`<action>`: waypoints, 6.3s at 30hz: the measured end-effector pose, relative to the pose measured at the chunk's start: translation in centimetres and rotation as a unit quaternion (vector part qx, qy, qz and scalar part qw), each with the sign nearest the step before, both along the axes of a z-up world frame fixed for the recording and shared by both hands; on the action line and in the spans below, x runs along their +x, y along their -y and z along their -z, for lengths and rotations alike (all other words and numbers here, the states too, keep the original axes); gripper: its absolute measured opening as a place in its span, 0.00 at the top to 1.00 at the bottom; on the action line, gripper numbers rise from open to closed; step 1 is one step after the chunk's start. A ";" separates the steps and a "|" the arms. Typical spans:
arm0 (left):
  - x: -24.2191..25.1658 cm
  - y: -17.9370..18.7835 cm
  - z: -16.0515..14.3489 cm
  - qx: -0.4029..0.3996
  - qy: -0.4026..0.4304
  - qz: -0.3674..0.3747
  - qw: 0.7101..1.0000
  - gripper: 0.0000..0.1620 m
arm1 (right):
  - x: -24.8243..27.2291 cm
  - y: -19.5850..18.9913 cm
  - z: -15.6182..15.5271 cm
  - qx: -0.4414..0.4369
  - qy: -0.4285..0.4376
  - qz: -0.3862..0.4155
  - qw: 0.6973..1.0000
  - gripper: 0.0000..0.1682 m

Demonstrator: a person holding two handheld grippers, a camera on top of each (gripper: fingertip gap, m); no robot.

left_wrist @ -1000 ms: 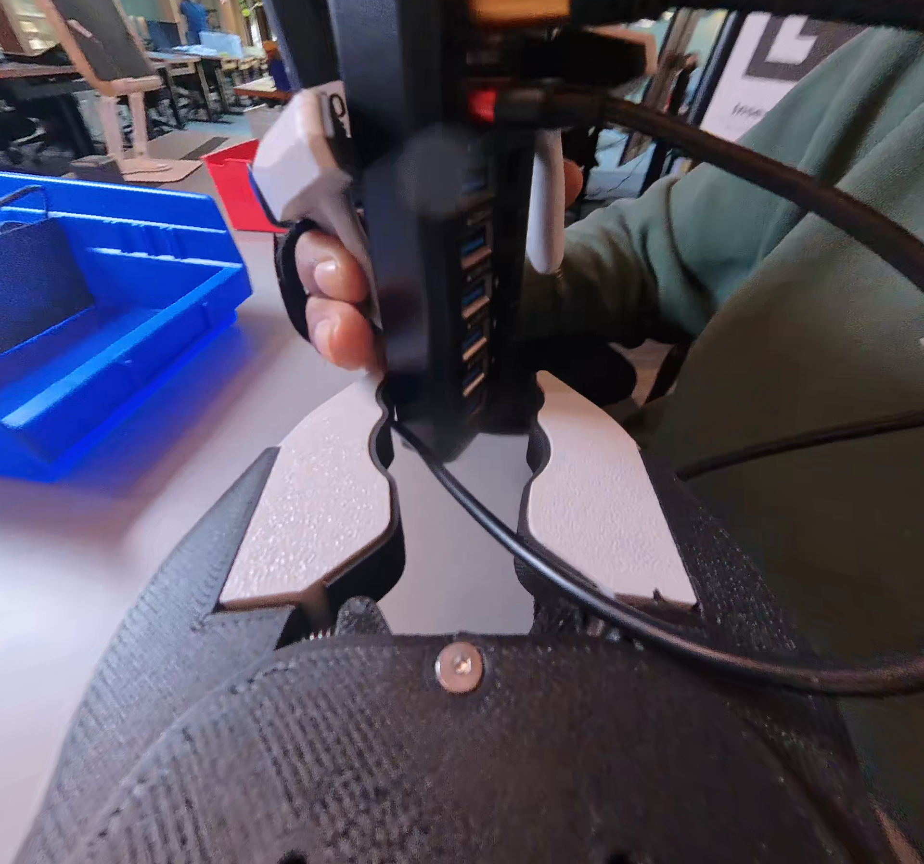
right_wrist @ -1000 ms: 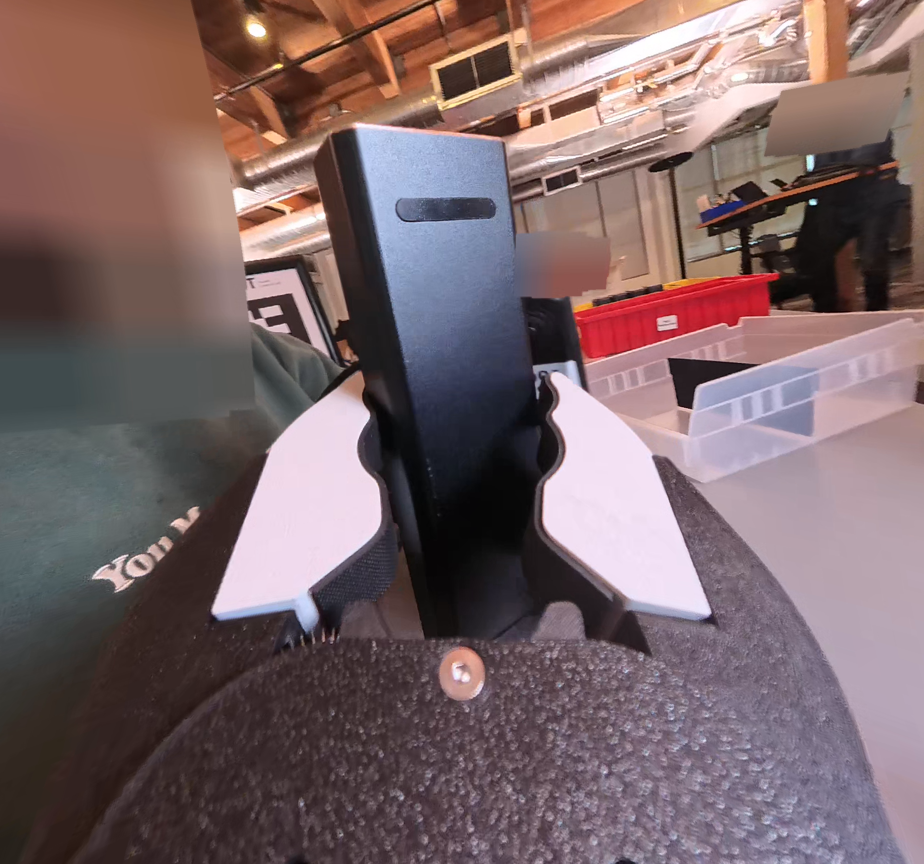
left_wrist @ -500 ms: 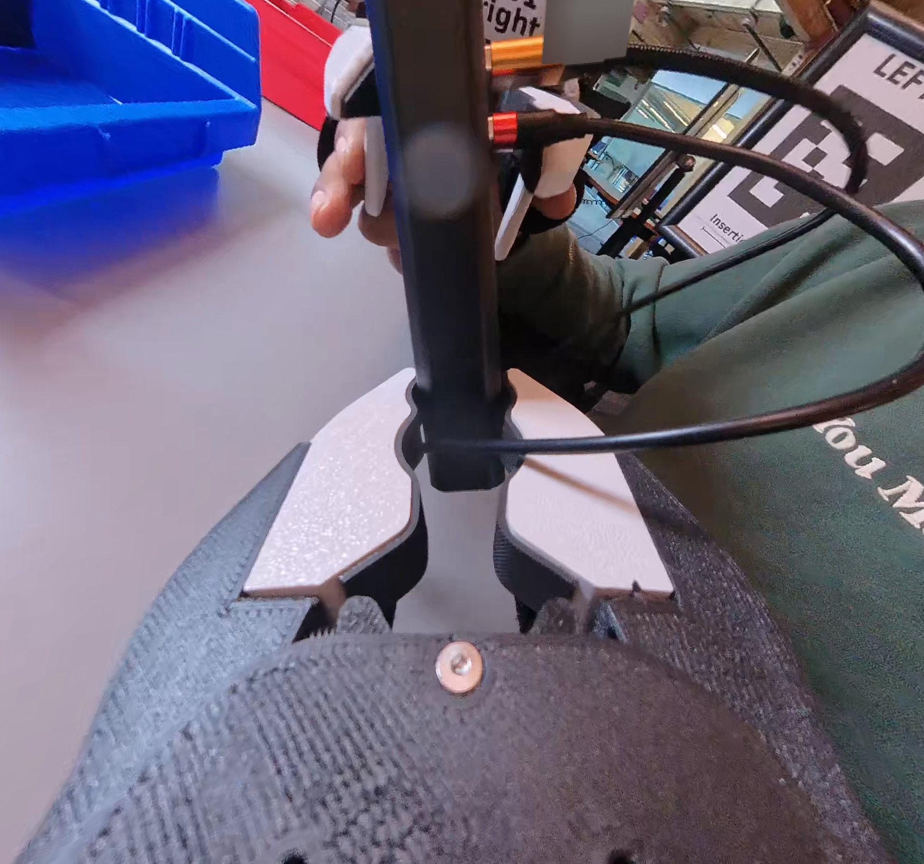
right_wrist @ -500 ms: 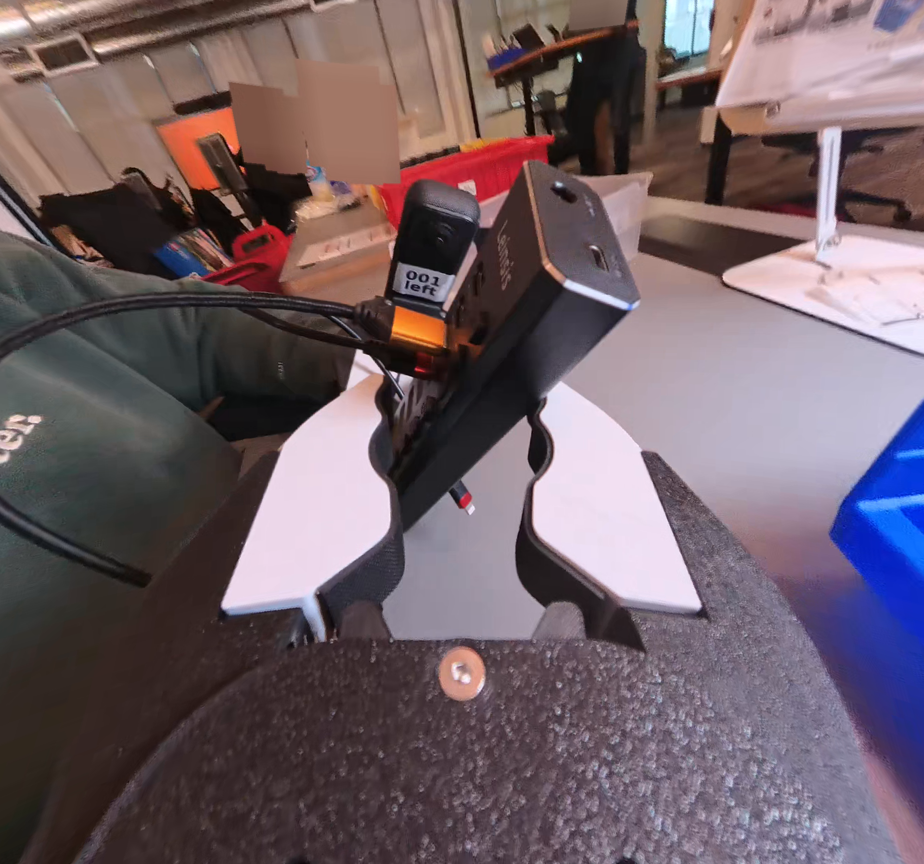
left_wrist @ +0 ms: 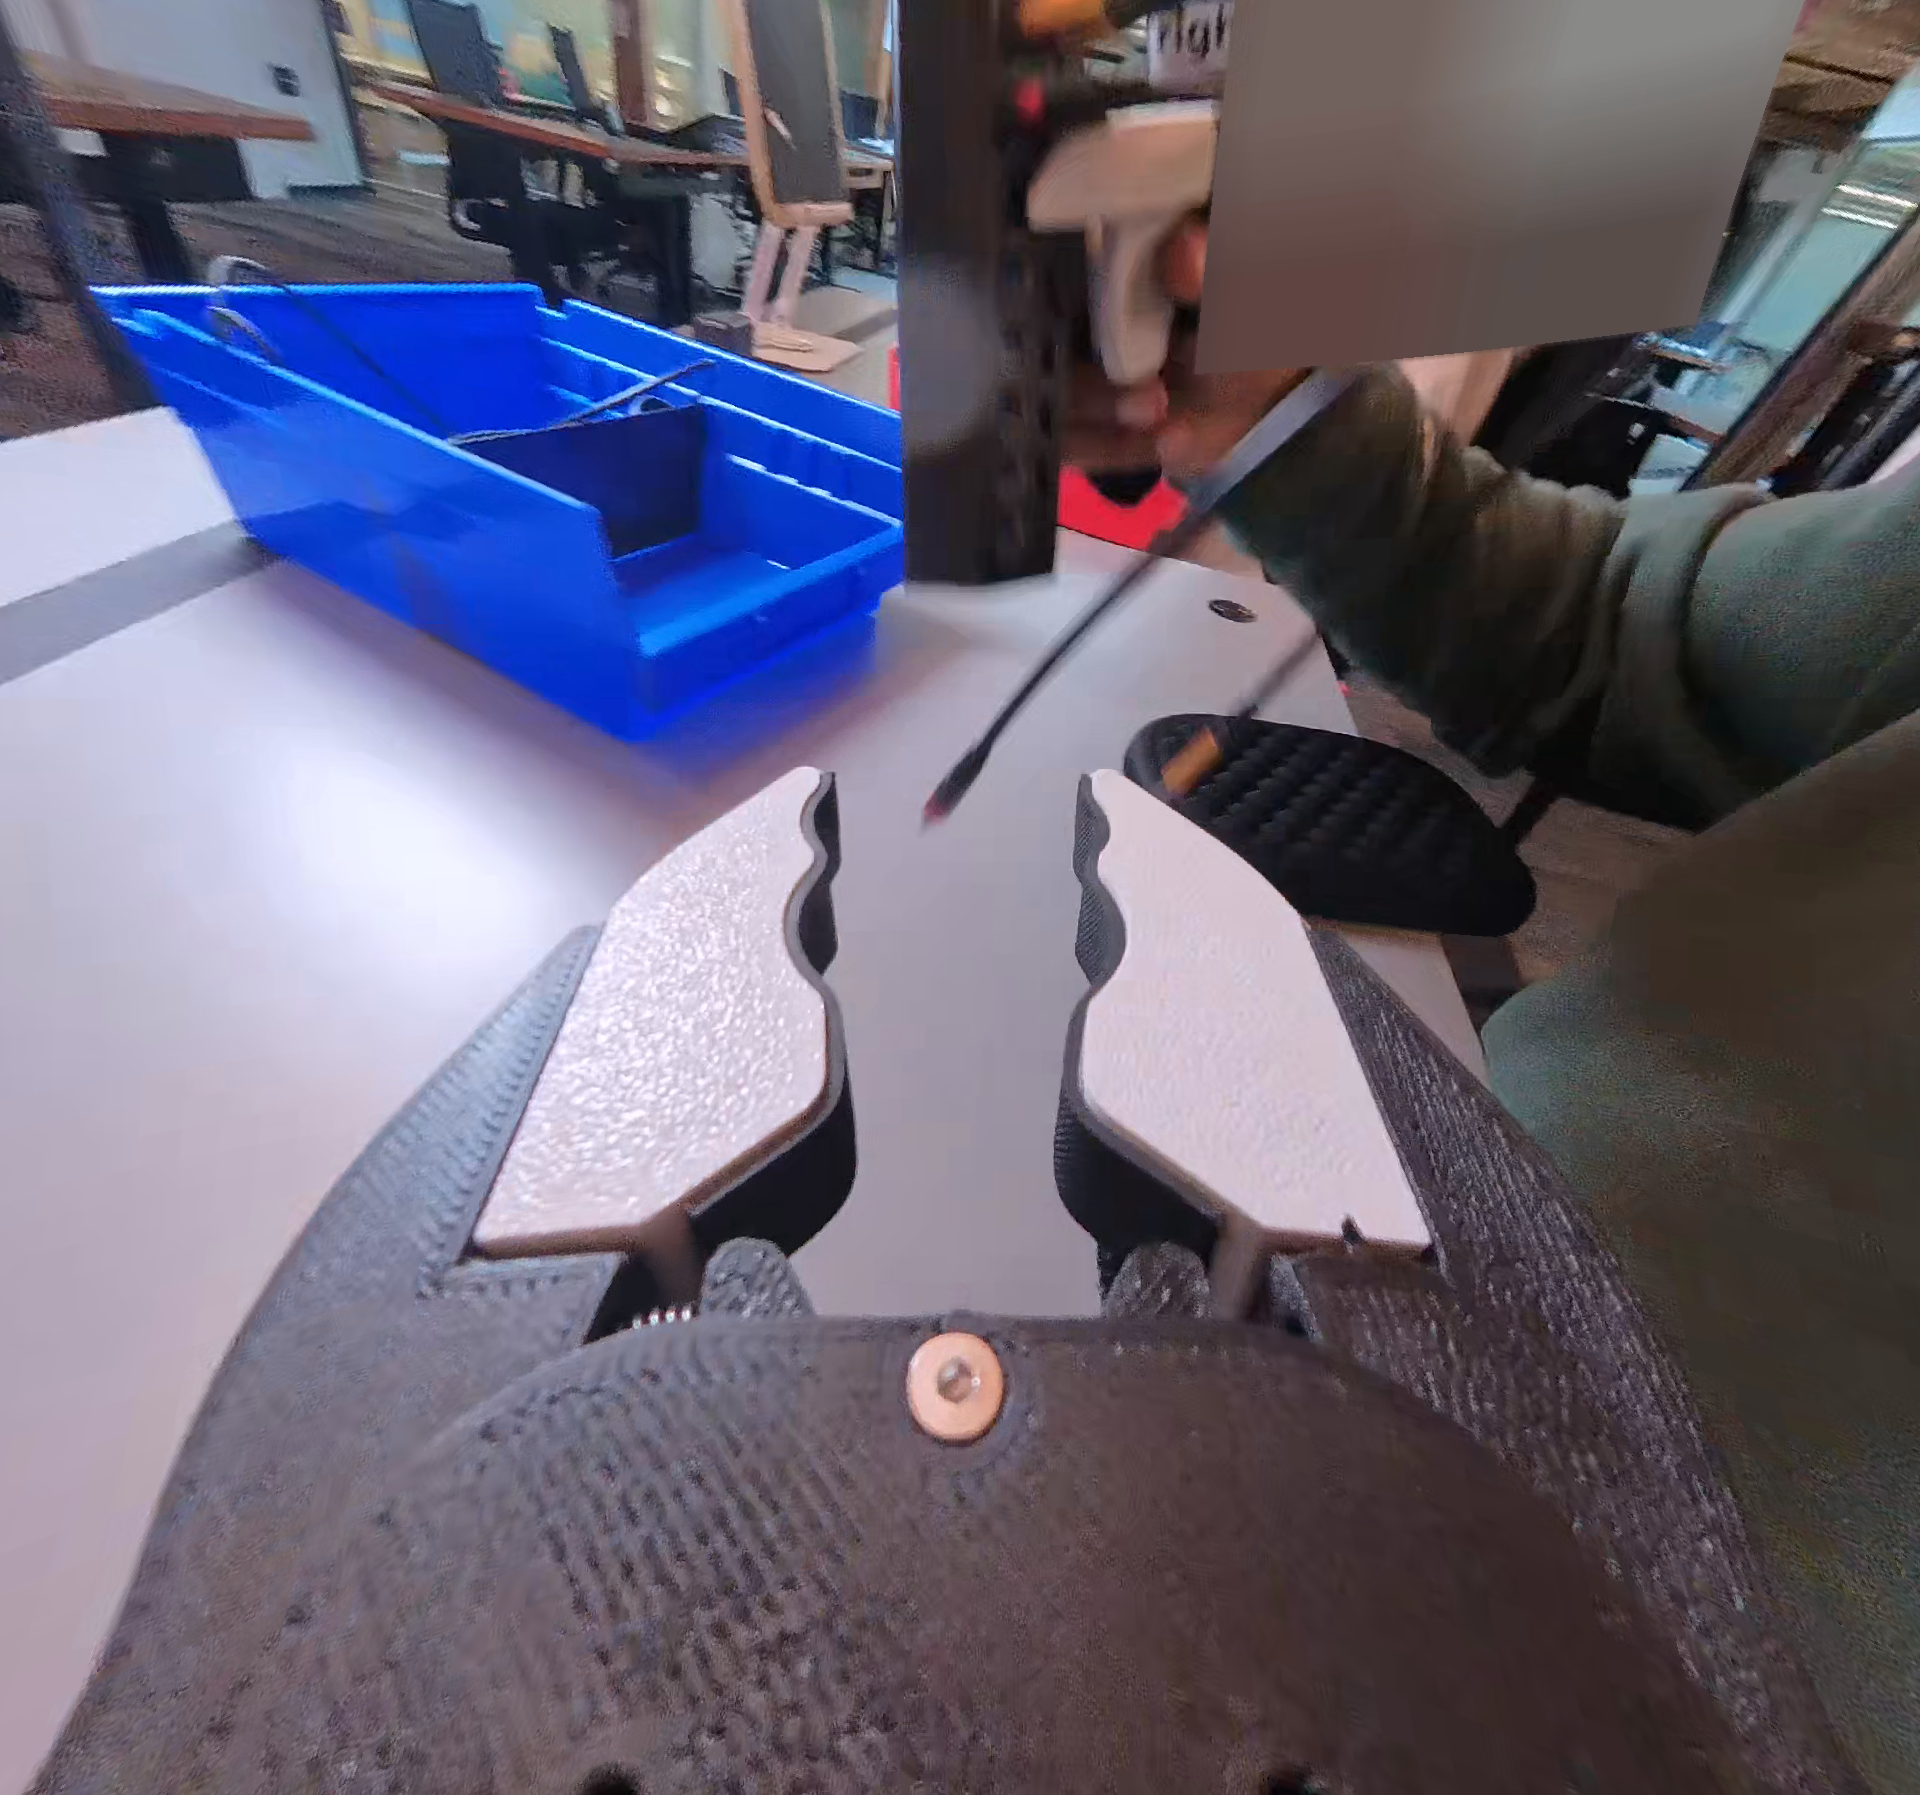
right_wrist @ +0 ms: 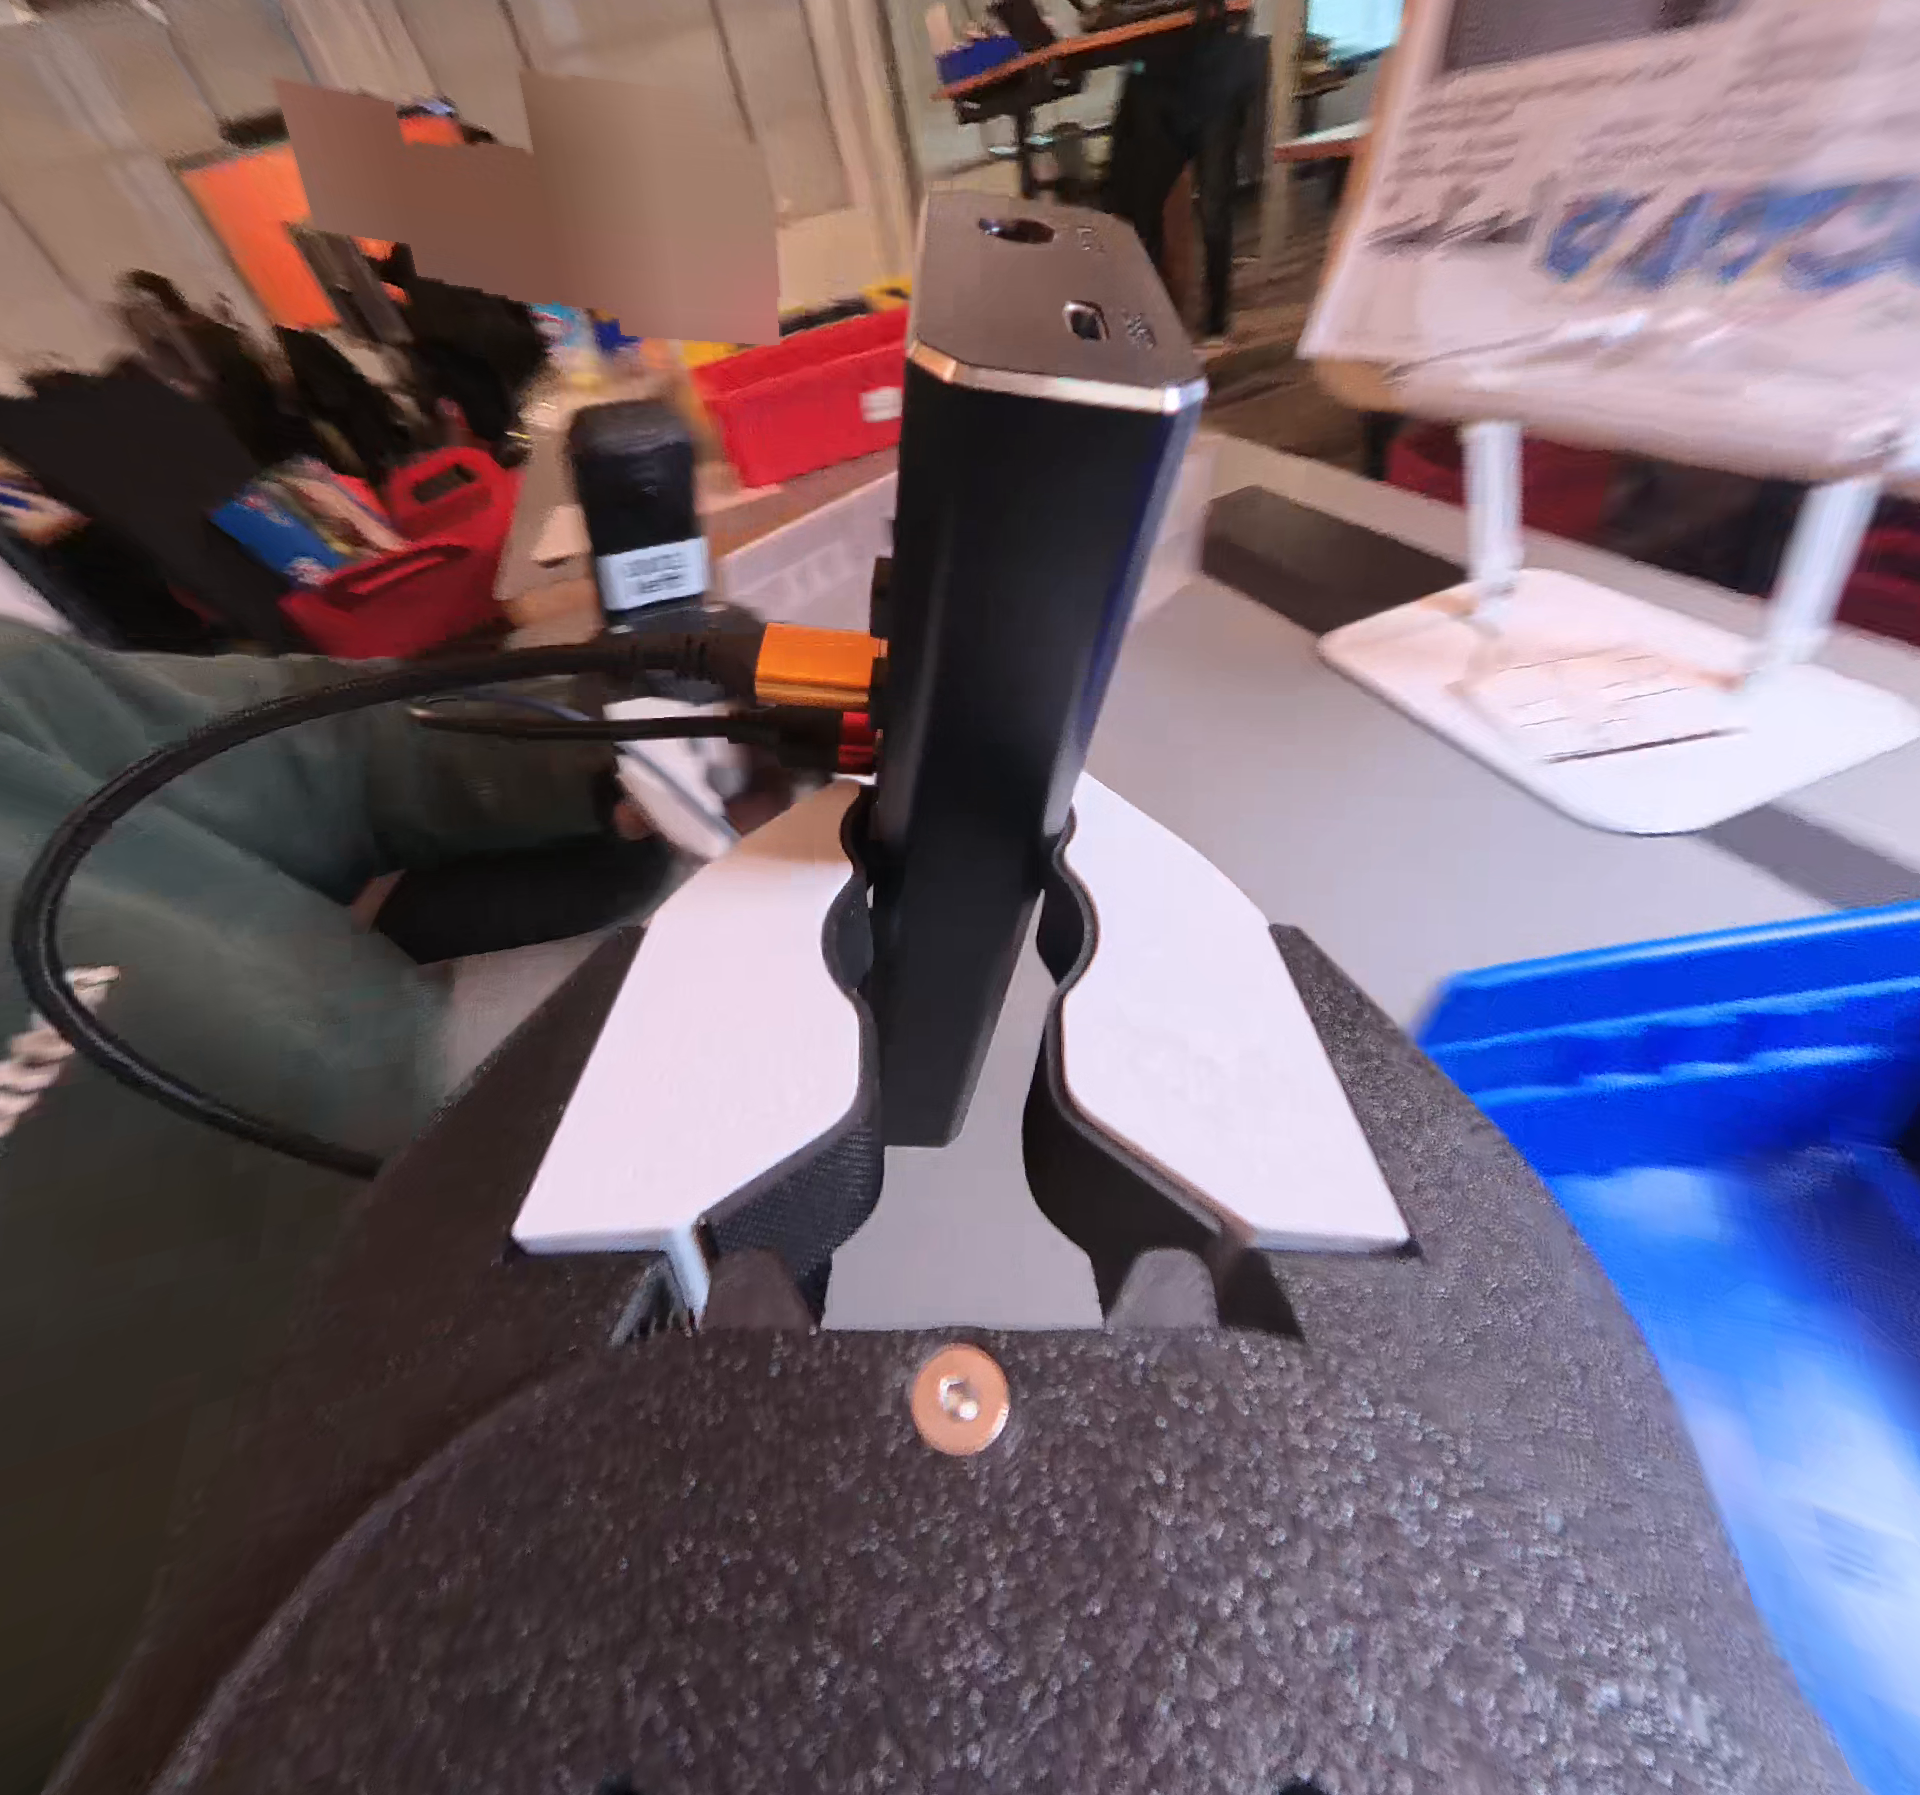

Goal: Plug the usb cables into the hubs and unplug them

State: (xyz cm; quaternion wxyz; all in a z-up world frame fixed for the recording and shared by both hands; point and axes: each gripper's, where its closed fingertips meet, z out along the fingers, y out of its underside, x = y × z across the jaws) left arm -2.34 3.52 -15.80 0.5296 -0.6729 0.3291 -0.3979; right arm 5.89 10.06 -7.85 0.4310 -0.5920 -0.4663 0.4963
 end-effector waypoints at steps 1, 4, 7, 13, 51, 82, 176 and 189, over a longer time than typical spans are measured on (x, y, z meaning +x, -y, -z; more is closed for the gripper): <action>-0.8 0.0 0.0 -0.003 0.005 -0.008 1.000 0.74 | 0.8 -2.2 -1.3 0.015 0.017 0.027 0.999 0.83; -2.5 0.3 0.7 -0.031 0.033 -0.022 0.999 0.76 | 3.1 -9.8 -4.7 0.050 0.079 0.110 0.989 0.83; -3.1 0.5 1.2 -0.039 0.036 -0.026 0.998 0.76 | 5.5 -18.4 -6.5 0.064 0.136 0.218 0.964 0.83; -2.6 1.0 1.7 -0.024 0.007 -0.014 1.000 0.77 | 7.7 -29.4 -2.7 -0.105 0.063 0.343 0.931 0.84; -18.9 -0.6 2.9 0.001 -0.351 -0.235 0.906 0.72 | 5.7 -9.4 16.1 0.165 0.538 0.034 0.826 0.64; -10.7 1.1 5.4 0.058 -0.371 -0.142 0.916 0.76 | -0.6 5.8 11.5 0.405 0.321 0.066 0.854 0.79; -26.3 15.8 12.2 -0.120 -0.612 -0.141 0.769 0.83 | 1.9 3.8 19.0 0.339 0.528 0.023 0.779 0.81; -24.0 6.0 12.3 -0.069 -0.610 -0.097 0.783 0.82 | 8.4 -12.1 19.0 0.330 0.557 0.099 0.756 0.81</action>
